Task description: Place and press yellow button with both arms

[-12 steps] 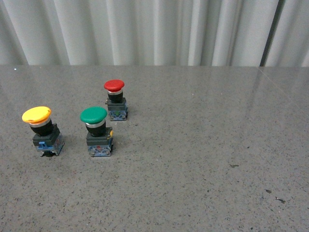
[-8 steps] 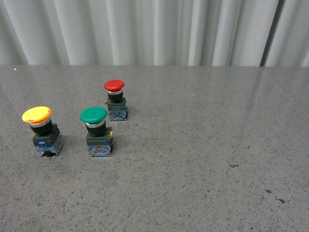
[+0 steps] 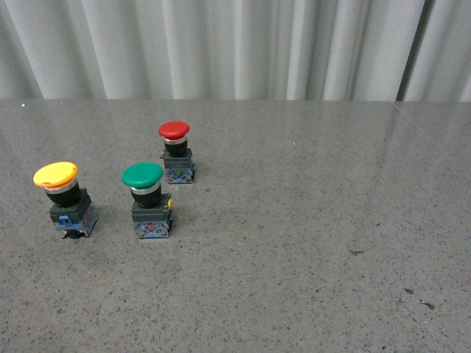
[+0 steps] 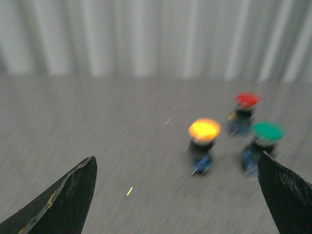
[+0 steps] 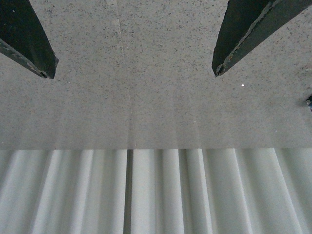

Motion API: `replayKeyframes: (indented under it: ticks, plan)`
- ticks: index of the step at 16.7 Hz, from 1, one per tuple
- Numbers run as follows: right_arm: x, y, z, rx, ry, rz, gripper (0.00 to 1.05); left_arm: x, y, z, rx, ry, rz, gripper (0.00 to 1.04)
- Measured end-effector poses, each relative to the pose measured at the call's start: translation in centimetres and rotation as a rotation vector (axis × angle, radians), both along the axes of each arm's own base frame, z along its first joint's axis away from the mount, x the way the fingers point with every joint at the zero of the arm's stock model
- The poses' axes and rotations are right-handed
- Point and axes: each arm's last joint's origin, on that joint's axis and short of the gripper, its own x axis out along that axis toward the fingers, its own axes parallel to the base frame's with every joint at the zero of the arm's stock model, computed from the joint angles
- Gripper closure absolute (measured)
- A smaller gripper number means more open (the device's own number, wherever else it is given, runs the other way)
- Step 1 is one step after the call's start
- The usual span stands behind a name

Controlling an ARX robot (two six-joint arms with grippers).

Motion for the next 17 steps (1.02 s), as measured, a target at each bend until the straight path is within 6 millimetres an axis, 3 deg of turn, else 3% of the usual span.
replayKeyframes:
  ticks: [2, 5, 8, 10, 13, 17]
  plan:
    - [0.0, 0.0, 0.0, 0.000, 0.001, 0.000, 0.07, 0.6, -0.5, 0.5, 0.054, 0.210, 0.159, 0.07]
    - [0.0, 0.0, 0.0, 0.000, 0.002, -0.001, 0.07, 2.5, 0.2, 3.3, 0.083, 0.146, 0.338, 0.07]
    - [0.0, 0.0, 0.0, 0.000, 0.001, 0.000, 0.07, 5.2, -0.1, 6.8, 0.089, 0.034, 0.255, 0.07]
    - [0.0, 0.0, 0.0, 0.000, 0.001, 0.000, 0.07, 7.5, -0.4, 8.0, 0.101, 0.015, 0.193, 0.07]
    - [0.0, 0.0, 0.0, 0.000, 0.000, 0.000, 0.07, 10.9, -0.9, 8.5, 0.121, 0.046, 0.110, 0.07]
    - [0.0, 0.0, 0.0, 0.000, 0.001, 0.000, 0.07, 16.2, -2.7, 6.7, 0.115, 0.237, -0.027, 0.07]
